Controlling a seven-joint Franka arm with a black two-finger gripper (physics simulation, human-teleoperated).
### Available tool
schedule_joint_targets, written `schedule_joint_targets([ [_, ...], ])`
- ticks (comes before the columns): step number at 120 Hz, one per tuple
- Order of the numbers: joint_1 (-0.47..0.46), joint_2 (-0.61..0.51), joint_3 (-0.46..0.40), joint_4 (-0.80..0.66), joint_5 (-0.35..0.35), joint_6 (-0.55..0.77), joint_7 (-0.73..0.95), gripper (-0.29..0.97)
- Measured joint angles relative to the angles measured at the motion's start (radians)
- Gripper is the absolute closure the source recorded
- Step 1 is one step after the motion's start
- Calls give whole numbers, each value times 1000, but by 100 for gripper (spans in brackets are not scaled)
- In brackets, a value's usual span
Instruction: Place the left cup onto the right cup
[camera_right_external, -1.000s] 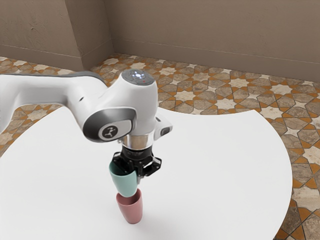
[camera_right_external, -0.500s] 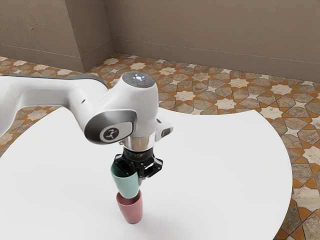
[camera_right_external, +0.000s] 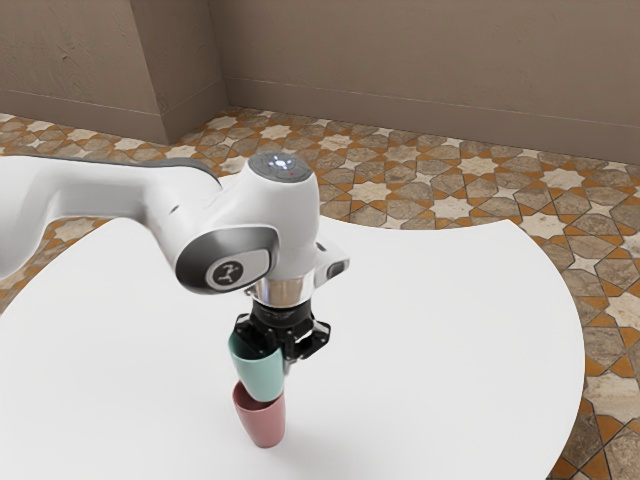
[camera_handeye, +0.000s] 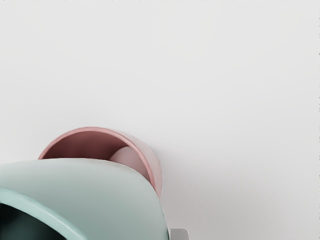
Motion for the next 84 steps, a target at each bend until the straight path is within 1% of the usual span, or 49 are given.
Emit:
schedule_joint_targets([
  [56, 8, -27, 6, -44, -3, 11, -3, 78],
  [84, 8, -21, 8, -43, -4, 17, -4, 78],
])
